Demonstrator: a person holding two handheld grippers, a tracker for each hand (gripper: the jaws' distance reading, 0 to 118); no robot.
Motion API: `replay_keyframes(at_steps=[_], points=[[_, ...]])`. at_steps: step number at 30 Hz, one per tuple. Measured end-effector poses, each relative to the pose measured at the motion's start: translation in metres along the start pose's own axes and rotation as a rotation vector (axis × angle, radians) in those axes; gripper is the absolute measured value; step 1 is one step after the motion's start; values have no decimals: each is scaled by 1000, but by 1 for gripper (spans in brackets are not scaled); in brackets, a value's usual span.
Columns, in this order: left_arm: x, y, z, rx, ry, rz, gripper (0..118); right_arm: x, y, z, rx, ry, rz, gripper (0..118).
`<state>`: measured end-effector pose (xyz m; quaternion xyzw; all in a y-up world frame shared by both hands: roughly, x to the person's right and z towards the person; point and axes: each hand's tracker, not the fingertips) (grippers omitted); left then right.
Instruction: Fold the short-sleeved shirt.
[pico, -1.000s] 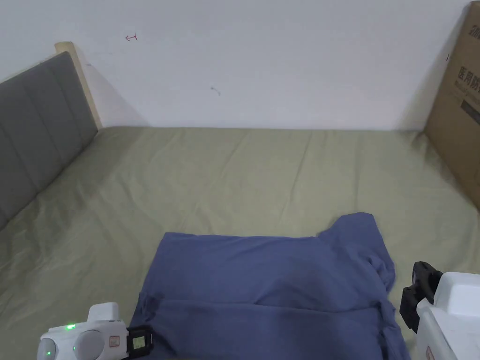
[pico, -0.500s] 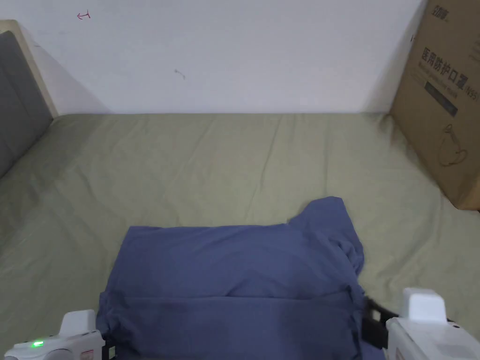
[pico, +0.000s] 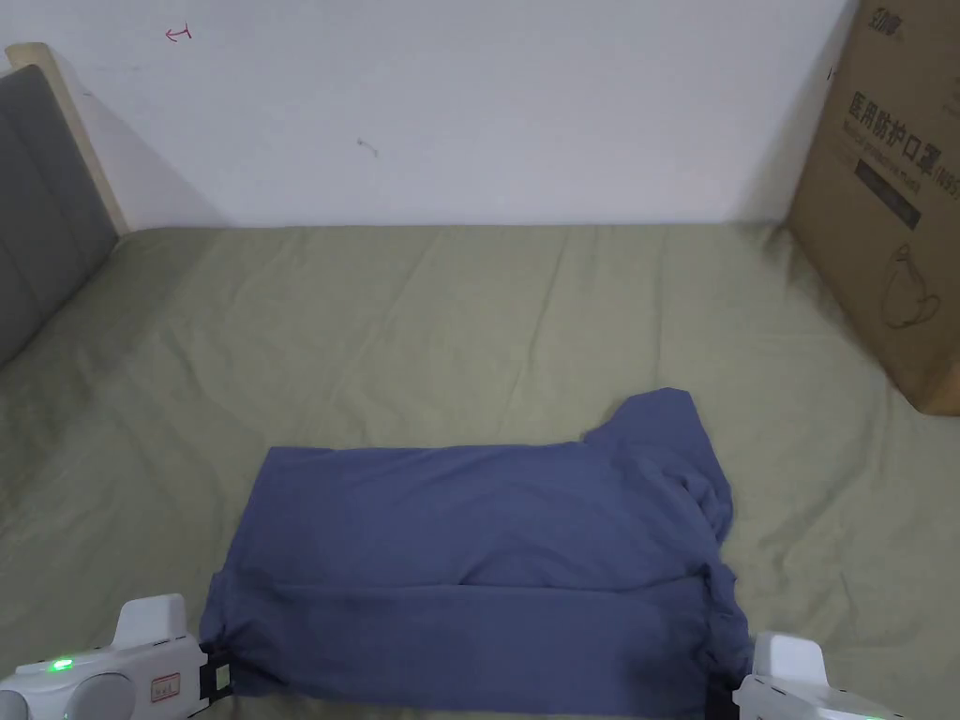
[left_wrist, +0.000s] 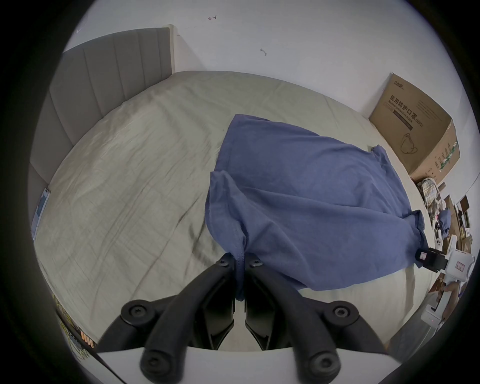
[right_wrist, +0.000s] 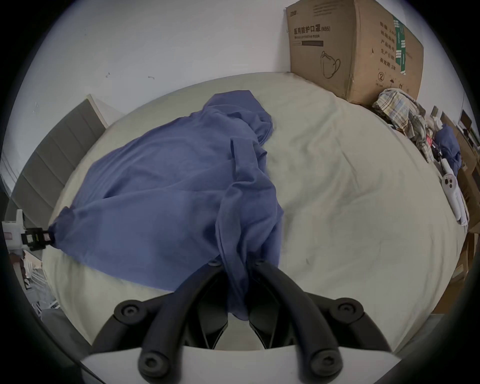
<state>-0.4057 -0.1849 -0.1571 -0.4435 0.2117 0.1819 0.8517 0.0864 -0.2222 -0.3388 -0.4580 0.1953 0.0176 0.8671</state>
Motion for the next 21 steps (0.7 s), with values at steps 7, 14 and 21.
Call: replay_keyframes(at_steps=[7, 14, 21], points=[[-8, -11, 19, 13, -24, 36, 3, 5, -5, 57, 92, 29, -4, 9], [-6, -53, 55, 3, -44, 12, 3, 20, -42, 97, 79, 39, -37, 9], [-15, -101, 47, -81, -28, 36, 3, 31, -88, 77, -61, -1, -85, 9]])
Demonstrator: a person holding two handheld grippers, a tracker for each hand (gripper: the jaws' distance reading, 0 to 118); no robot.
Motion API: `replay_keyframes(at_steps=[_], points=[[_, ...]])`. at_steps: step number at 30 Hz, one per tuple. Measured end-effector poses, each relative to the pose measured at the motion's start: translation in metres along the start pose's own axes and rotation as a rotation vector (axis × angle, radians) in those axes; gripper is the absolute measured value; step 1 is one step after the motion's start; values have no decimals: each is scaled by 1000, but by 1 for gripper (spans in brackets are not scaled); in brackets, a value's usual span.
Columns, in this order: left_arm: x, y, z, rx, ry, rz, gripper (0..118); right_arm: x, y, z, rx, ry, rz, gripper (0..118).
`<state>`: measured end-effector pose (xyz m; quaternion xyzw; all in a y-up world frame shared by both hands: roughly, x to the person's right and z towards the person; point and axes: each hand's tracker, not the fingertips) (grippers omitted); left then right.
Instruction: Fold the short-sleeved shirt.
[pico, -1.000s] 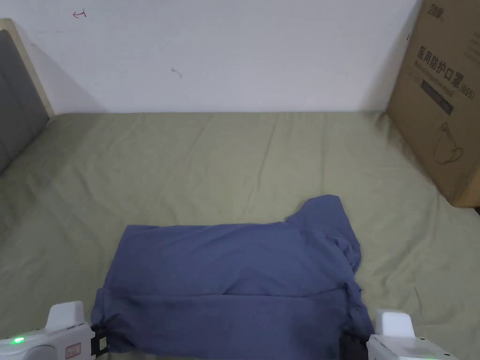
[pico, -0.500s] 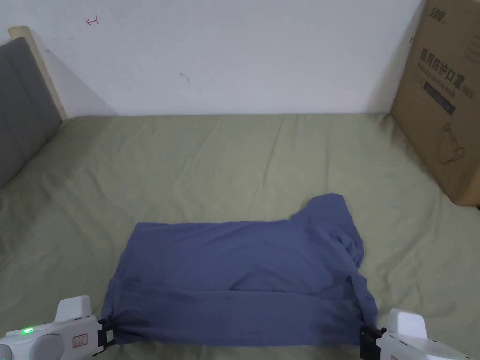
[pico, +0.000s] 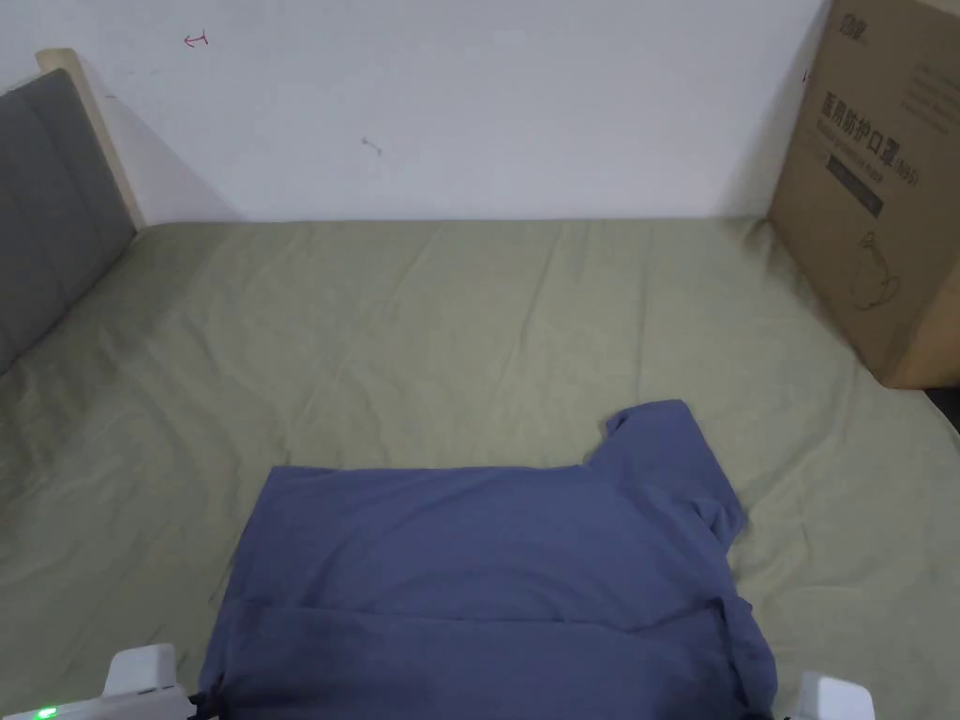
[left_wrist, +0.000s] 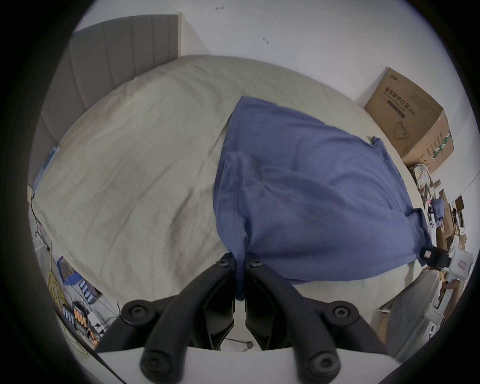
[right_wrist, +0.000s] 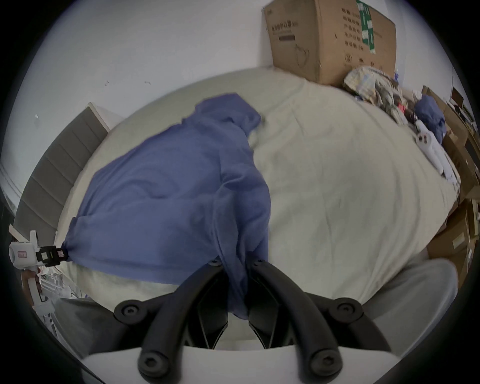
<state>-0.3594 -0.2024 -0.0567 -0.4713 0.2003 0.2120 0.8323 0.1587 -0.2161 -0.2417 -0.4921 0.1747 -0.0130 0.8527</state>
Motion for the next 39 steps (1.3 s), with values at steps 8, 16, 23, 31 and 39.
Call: replay_keyframes(at_steps=[8, 16, 23, 31, 39], points=[[1, -3, -13, -10, 39, 26, 18, -16, 1, 2, -21, -33, -3, 13], [42, 43, 82, 267, -84, 62, 88, -52, 65, 97, 318, -71, 139, 77], [104, 76, 175, 735, -58, -97, 88, -95, 106, 193, 727, -59, 200, 77], [144, 70, 197, 980, 9, -151, 73, -115, 110, 215, 878, -78, 230, 63], [145, 71, 185, 954, -43, -172, 0, -117, 107, 208, 923, -80, 265, 0]])
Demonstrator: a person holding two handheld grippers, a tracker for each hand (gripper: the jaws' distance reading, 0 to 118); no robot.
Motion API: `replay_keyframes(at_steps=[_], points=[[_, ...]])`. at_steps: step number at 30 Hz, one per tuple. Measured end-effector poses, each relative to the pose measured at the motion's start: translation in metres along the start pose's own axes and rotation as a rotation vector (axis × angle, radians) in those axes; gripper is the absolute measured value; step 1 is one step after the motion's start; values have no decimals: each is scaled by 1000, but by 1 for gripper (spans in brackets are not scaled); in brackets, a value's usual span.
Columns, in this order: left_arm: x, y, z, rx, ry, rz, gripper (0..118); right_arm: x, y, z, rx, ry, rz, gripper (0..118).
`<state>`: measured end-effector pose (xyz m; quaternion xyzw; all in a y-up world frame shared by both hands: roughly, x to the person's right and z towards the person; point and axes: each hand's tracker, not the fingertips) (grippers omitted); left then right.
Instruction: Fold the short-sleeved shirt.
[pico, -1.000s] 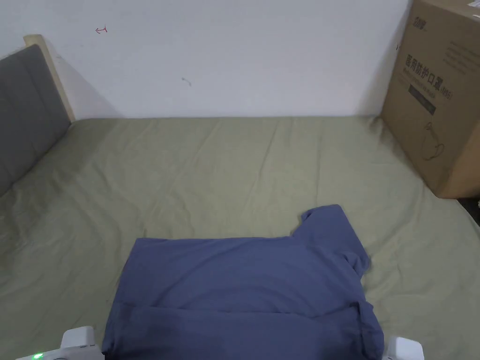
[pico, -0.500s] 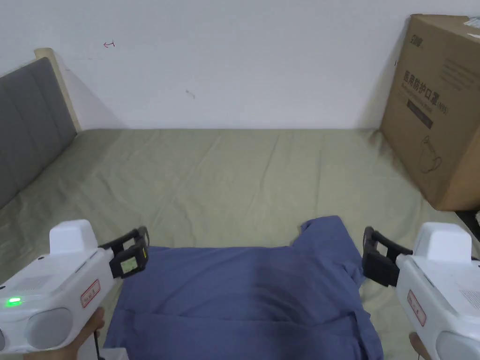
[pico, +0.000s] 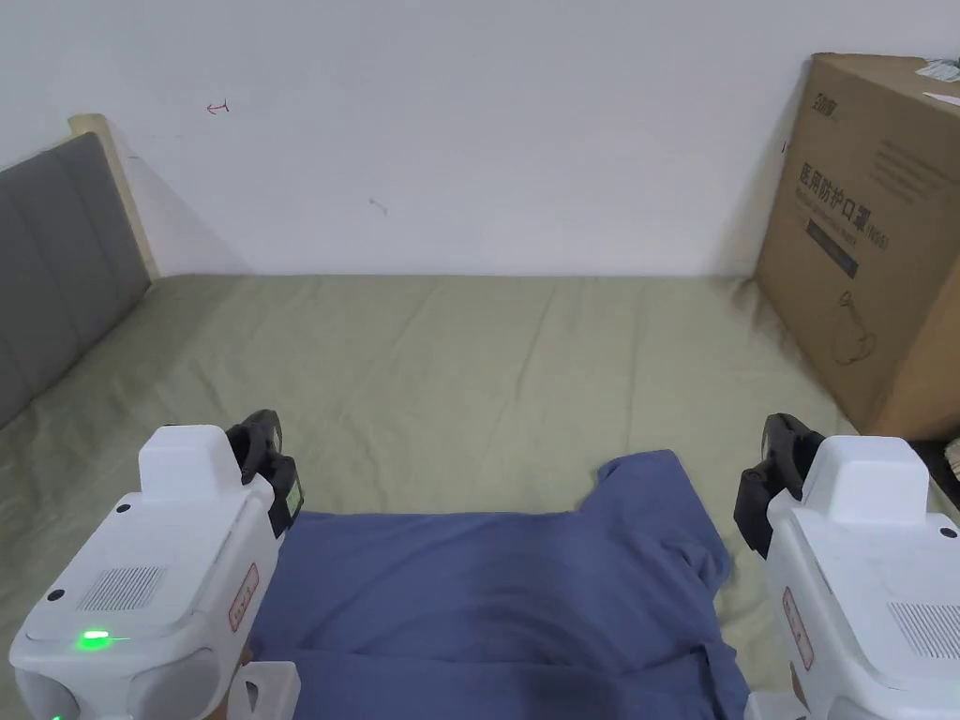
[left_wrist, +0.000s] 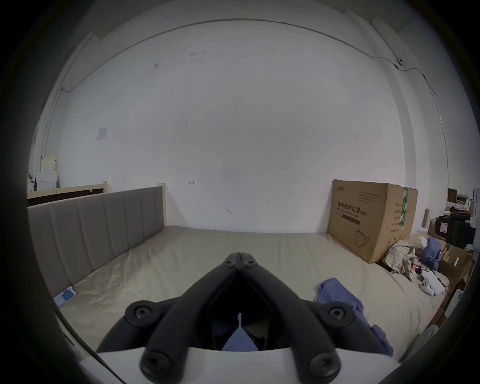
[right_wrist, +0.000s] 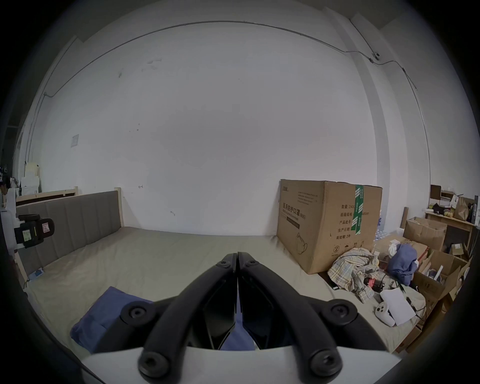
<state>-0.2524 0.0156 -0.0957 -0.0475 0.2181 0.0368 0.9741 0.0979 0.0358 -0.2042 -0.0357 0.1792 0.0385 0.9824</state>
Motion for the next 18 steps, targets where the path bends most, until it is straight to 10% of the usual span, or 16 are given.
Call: replay_keyframes(at_steps=[18], points=[[-75, -69, -220, -500, -9, 107, 0, -1, -26, -104, -113, 6, 7, 0]])
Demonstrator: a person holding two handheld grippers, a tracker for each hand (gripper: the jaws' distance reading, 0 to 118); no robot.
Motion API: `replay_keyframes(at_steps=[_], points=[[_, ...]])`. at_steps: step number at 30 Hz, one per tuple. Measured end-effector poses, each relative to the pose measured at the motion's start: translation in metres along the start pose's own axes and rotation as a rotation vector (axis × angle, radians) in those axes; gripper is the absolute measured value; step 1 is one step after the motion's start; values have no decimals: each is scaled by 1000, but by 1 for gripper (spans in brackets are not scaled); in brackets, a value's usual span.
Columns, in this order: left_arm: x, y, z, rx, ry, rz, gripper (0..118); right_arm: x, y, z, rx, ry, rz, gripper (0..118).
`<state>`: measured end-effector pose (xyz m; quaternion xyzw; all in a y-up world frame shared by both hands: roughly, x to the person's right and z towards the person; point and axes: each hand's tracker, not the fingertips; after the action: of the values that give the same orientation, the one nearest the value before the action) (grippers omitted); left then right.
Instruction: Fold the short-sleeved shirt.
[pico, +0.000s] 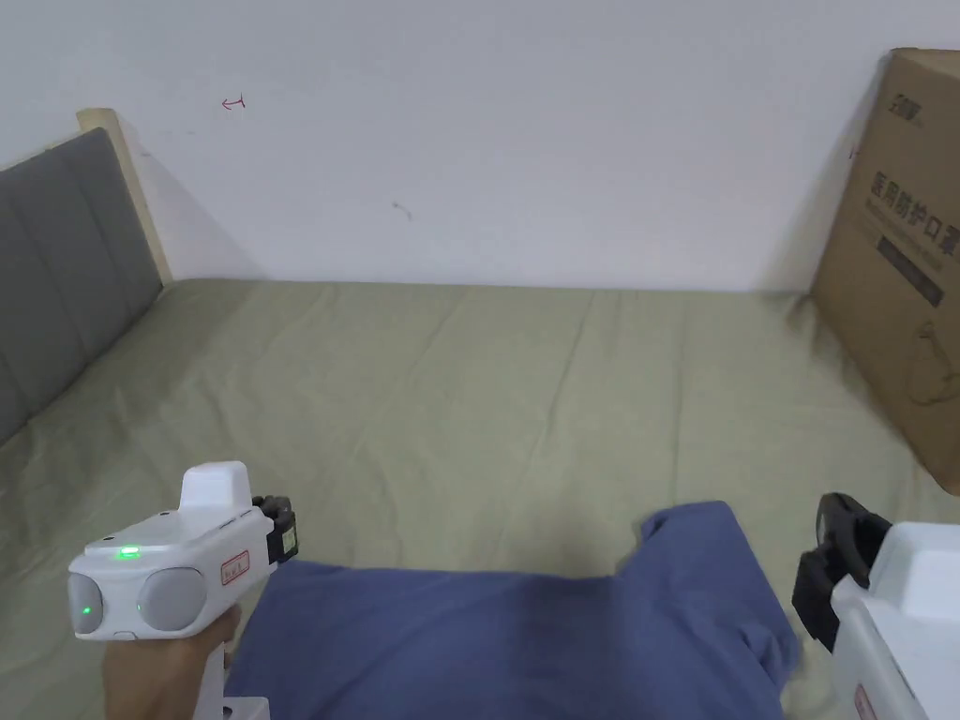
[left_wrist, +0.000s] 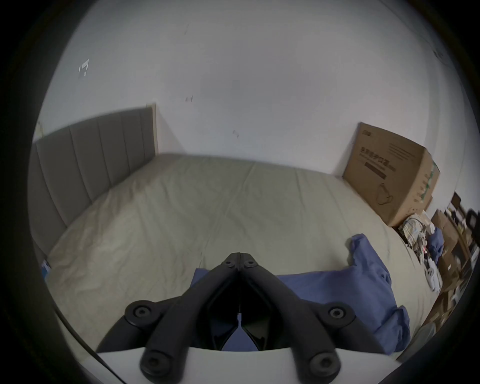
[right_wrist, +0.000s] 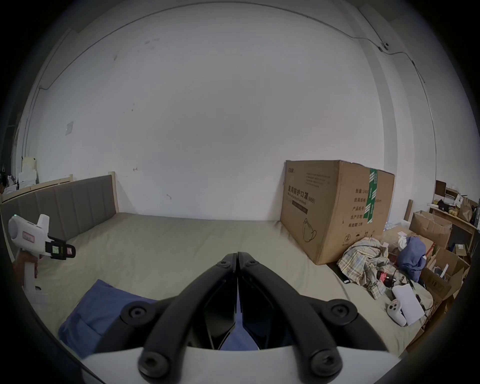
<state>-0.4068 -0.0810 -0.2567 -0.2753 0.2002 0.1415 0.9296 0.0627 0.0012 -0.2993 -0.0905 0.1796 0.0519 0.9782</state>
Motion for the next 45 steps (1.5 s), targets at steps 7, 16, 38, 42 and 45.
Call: replay_keyframes(at_steps=[7, 16, 38, 42, 45], points=[[-35, -4, -107, -307, 97, 34, 84, -3, -24, -56, -84, -4, 8, 0], [-46, -35, -175, -457, 127, 1, 66, -4, -54, -97, -186, -8, -8, 0], [-23, -21, -103, -244, -3, -100, 2, 71, -157, -299, -777, 27, -2, 90], [-23, -24, -105, -260, 6, -102, 2, 64, -183, -321, -874, 29, -29, 60], [-24, -26, -103, -264, 5, -92, 2, 54, -181, -309, -826, 18, -26, 35]])
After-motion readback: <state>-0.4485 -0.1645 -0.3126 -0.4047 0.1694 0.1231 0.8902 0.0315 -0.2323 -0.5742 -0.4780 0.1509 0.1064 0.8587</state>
